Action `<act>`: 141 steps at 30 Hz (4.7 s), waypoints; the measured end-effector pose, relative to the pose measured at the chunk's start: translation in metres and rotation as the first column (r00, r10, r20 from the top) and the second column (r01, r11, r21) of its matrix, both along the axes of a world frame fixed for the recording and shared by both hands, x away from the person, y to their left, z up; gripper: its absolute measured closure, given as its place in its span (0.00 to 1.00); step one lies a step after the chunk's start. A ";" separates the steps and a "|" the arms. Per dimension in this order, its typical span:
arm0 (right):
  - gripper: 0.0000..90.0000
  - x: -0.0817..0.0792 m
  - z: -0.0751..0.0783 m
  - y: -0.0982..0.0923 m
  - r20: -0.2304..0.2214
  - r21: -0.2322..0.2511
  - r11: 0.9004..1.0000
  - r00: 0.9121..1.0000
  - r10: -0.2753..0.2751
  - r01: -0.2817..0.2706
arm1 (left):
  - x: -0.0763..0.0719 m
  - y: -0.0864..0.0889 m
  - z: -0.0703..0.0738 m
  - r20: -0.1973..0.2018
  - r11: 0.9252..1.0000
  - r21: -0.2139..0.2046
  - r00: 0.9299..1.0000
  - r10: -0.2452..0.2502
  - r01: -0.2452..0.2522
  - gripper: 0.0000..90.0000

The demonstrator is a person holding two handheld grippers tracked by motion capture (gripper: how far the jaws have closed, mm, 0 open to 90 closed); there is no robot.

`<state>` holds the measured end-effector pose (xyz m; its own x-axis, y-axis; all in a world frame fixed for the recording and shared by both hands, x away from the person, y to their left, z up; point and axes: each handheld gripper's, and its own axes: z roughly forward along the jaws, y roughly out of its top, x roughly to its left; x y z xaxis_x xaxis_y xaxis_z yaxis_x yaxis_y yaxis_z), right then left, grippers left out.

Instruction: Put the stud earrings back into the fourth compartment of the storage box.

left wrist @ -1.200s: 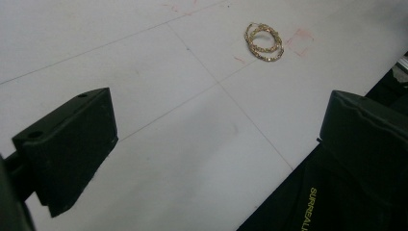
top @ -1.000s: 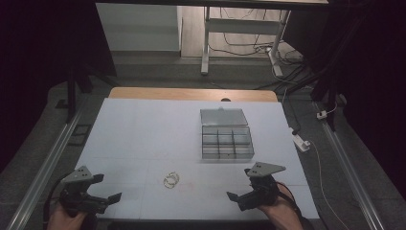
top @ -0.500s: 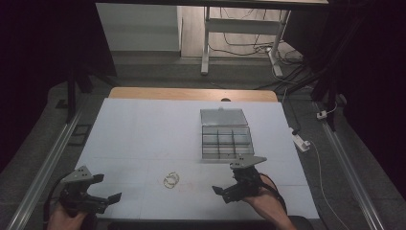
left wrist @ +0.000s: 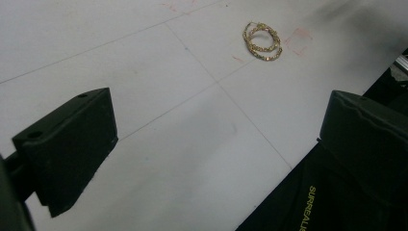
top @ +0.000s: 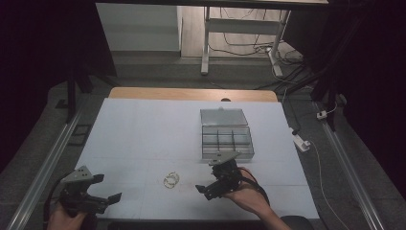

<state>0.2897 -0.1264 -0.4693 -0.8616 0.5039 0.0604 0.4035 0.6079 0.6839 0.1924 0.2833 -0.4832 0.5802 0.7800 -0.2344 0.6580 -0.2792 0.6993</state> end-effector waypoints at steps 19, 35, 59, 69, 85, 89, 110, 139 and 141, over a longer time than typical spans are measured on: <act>0.00 0.019 -0.019 0.061 0.019 -0.099 0.991 0.996 0.089 -0.087 | 0.000 0.001 0.000 -0.002 1.000 -0.005 1.000 -0.002 0.002 0.00; 0.49 0.038 -0.039 0.104 0.025 -0.136 0.976 0.984 0.177 -0.172 | 0.000 0.002 0.000 -0.002 1.000 -0.014 1.000 -0.004 0.004 0.00; 0.94 0.034 -0.049 0.112 -0.001 -0.174 0.960 0.975 0.221 -0.218 | 0.001 0.001 -0.001 -0.009 1.000 -0.012 1.000 -0.010 0.010 0.00; 0.94 0.040 -0.029 0.101 0.020 -0.117 0.976 0.983 0.185 -0.181 | 0.001 0.002 -0.001 -0.011 1.000 -0.015 1.000 -0.010 0.010 0.00; 0.94 0.069 -0.007 0.056 0.036 -0.068 0.997 0.998 0.047 -0.044 | 0.001 0.001 -0.001 -0.011 1.000 -0.015 1.000 -0.011 0.011 0.00; 0.94 0.076 -0.003 0.045 0.045 -0.068 0.998 0.999 0.009 -0.006 | 0.001 0.001 -0.001 -0.010 1.000 -0.014 1.000 -0.011 0.011 0.00; 0.94 0.110 0.001 -0.005 0.060 -0.051 0.980 0.980 -0.189 0.192 | 0.001 0.001 -0.001 -0.010 1.000 -0.015 1.000 -0.015 0.014 0.00; 0.91 0.118 -0.026 -0.003 0.045 -0.149 0.967 0.979 -0.201 0.205 | 0.001 0.001 -0.001 -0.011 1.000 -0.012 1.000 -0.015 0.015 0.00; 0.86 0.118 -0.025 -0.003 0.046 -0.137 0.967 0.976 -0.211 0.216 | 0.001 0.001 -0.001 -0.011 1.000 -0.012 1.000 -0.015 0.015 0.00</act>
